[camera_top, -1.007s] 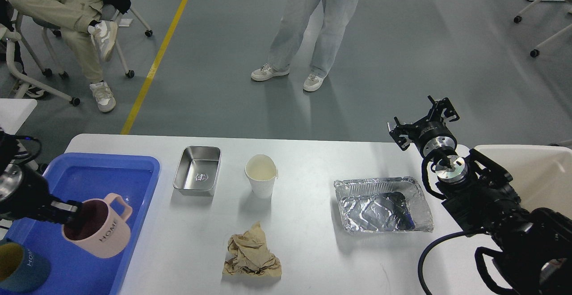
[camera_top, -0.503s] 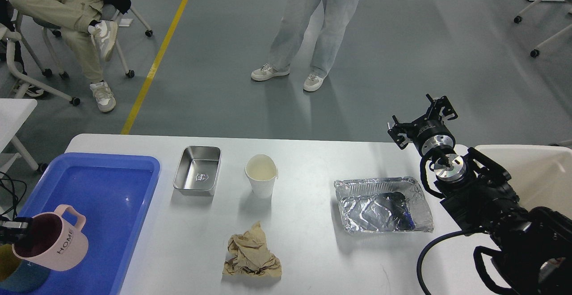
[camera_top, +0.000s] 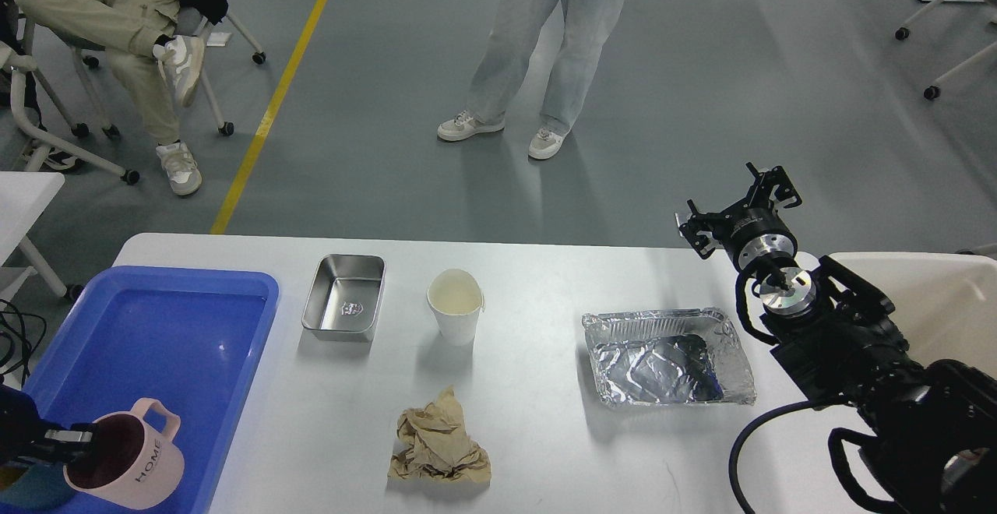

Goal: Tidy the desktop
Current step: 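Lift the pink mug and set it down beside the blue tray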

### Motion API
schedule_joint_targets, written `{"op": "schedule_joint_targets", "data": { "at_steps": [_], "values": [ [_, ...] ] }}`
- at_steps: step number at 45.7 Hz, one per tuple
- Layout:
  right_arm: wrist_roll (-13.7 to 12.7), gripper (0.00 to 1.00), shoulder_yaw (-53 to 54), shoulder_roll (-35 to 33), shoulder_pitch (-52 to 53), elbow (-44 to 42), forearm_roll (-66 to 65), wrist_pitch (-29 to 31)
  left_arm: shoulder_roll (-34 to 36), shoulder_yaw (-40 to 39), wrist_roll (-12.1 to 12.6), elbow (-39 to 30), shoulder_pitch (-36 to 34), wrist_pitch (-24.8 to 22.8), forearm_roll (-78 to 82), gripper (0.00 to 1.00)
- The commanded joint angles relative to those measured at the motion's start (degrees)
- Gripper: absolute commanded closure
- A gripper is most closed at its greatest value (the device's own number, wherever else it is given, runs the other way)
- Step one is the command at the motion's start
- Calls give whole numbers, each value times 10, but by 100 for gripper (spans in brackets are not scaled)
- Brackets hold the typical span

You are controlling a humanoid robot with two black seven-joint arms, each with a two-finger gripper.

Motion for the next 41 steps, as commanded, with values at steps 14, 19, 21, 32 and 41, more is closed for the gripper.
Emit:
{"op": "schedule_joint_targets", "data": {
  "at_steps": [14,19,21,32,41],
  "values": [
    [0,0,0,0,-5,0,0,0,-3,1,0,6,33,35,0,100],
    [0,0,0,0,-6,0,0,0,-4,1,1,6,40,54,-1,100],
    [0,0,0,0,-6,0,0,0,-4,1,1,6,45,58,-1,100],
    [0,0,-1,0,-5,0,-1,0,-11,0,2,6,55,67,-1,98],
    [0,0,0,0,-5,0,-1,0,-11,1,3,7,56,90,-1,91]
  ]
}}
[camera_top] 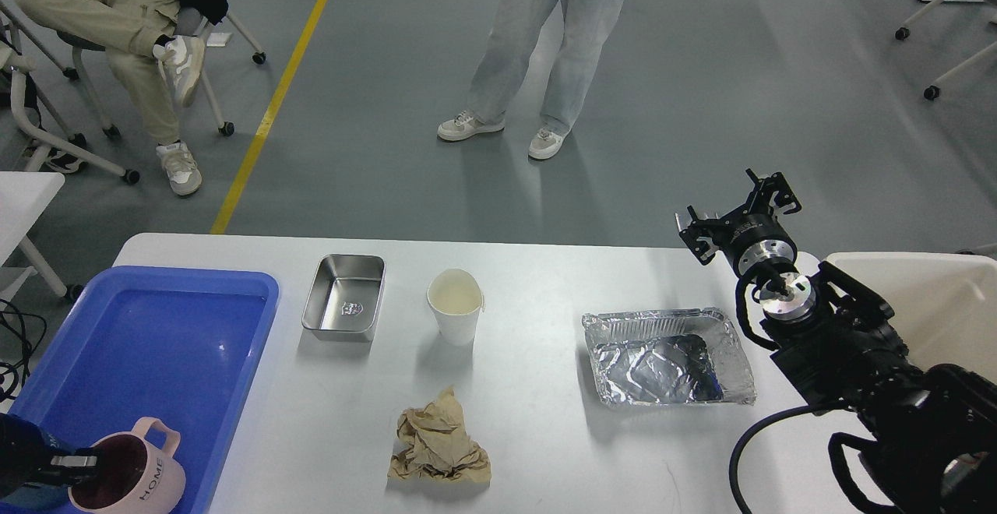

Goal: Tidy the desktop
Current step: 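Lift the pink mug and set it down beside the blue tray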

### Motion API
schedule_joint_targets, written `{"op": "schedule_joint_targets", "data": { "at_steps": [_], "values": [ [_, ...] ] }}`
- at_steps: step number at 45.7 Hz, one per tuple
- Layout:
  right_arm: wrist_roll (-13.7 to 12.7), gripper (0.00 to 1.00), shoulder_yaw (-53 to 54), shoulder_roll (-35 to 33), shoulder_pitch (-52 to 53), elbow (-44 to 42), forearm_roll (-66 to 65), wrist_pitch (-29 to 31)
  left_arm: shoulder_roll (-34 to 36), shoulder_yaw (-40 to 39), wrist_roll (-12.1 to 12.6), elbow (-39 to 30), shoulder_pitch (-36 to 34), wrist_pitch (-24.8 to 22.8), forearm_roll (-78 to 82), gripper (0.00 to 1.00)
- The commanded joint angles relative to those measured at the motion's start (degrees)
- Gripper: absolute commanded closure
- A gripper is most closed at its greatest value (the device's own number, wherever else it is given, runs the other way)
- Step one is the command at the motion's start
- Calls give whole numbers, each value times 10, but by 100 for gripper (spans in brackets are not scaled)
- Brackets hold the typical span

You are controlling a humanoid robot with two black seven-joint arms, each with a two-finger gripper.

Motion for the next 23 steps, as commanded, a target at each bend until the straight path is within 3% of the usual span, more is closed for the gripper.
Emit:
{"op": "schedule_joint_targets", "data": {
  "at_steps": [1,12,23],
  "values": [
    [0,0,0,0,-1,0,0,0,0,0,0,0,0,9,0,90],
    [0,0,0,0,0,0,0,0,1,-2,-1,0,-1,31,0,69],
    [0,0,0,0,1,0,0,0,1,-1,-2,0,-1,54,0,41]
  ]
}}
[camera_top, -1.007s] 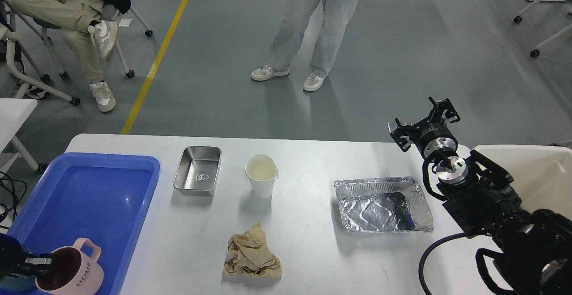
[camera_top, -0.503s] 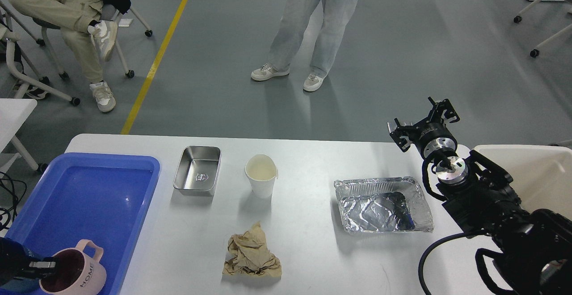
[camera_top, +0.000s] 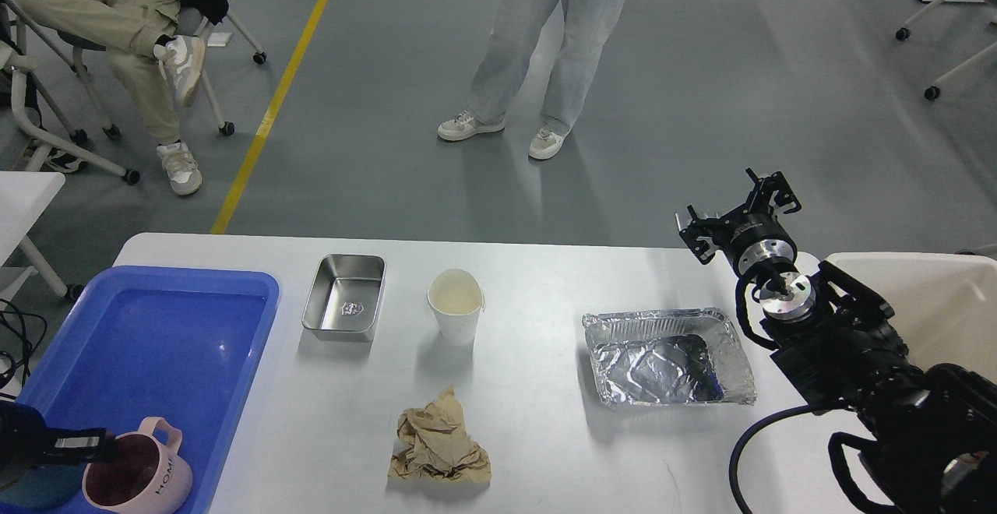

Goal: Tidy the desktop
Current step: 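Lift the pink mug and set it down beside the blue tray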

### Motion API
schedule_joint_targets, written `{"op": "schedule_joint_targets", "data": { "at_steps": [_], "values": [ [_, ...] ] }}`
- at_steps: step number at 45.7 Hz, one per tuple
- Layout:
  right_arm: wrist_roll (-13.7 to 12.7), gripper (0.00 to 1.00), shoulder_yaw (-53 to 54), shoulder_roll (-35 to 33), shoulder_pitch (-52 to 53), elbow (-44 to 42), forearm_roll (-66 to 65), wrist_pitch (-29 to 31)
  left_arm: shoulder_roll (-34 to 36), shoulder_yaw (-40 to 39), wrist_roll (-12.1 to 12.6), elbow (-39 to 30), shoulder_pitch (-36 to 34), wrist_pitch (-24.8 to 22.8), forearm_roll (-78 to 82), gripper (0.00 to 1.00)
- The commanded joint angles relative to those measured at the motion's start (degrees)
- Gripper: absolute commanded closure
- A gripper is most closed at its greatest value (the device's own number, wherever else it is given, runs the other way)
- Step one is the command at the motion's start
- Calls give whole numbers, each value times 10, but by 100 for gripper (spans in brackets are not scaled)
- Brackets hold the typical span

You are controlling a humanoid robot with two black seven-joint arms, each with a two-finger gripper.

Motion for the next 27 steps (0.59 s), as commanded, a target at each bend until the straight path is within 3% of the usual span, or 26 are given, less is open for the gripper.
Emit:
{"op": "schedule_joint_targets", "data": {
  "at_steps": [1,10,27],
  "values": [
    [0,0,0,0,2,0,0,0,0,1,-1,0,0,7,1,39],
    [0,0,0,0,5,0,0,0,5,1,-4,-4,-2,4,2,29],
    [0,0,0,0,6,0,0,0,30,-6,-5,-63,-13,-4,4,24]
  ]
}}
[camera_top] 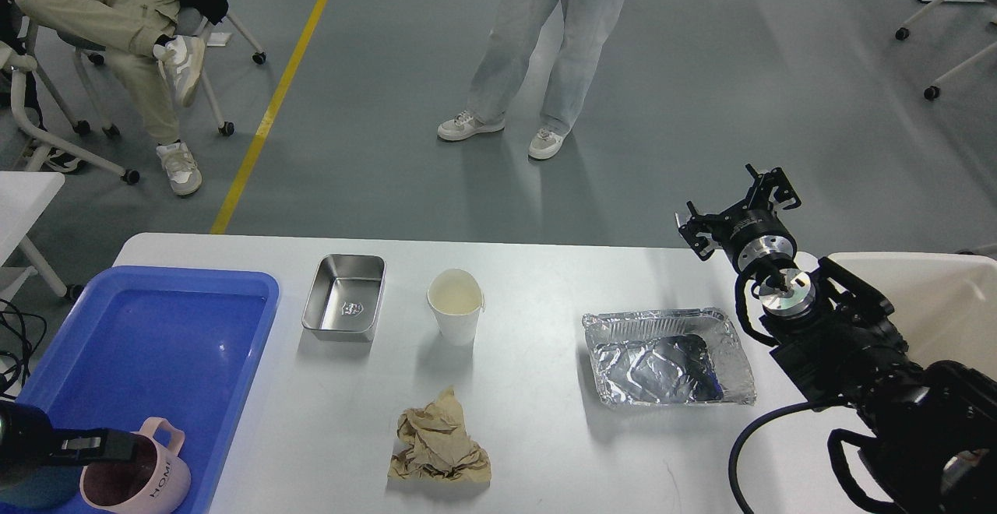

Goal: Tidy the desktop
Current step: 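Lift the pink mug and set it down beside the blue tray, then raise the left gripper and move it toward the steel container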

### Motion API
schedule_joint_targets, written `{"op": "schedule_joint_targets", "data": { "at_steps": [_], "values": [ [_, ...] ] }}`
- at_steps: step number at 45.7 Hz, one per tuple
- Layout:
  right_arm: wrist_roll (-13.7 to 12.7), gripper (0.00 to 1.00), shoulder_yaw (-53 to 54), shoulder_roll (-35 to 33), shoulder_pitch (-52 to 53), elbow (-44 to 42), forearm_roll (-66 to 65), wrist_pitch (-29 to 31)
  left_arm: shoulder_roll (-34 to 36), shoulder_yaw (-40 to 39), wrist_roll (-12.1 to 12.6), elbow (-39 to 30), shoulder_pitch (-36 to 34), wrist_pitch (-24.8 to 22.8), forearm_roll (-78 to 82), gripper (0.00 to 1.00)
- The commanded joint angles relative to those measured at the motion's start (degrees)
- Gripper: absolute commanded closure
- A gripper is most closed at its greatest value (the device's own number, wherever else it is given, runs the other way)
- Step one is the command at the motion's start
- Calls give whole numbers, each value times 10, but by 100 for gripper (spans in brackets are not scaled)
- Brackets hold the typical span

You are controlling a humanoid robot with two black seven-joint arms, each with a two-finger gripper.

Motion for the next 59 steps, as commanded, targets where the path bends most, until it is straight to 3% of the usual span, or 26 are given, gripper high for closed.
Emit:
{"op": "schedule_joint_targets", "data": {
  "at_steps": [1,5,14,22,34,59],
  "values": [
    [0,0,0,-1,1,0,0,0,20,-11,1,-33,-8,-1,1,23],
    [0,0,0,0,1,0,0,0,35,-38,2,-55,-15,-20,1,20],
    [0,0,0,1,1,0,0,0,73,-163,2,-77,-24,-115,-2,20],
    [0,0,0,2,-1,0,0,0,104,-233,-1,-76,-44,-154,-14,20],
    [0,0,0,3,-1,0,0,0,148,-245,-5,-72,-141,-160,-44,18],
    [0,0,-1,4,-1,0,0,-1,195,-248,-5,-67,-205,-168,-111,18]
  ]
}}
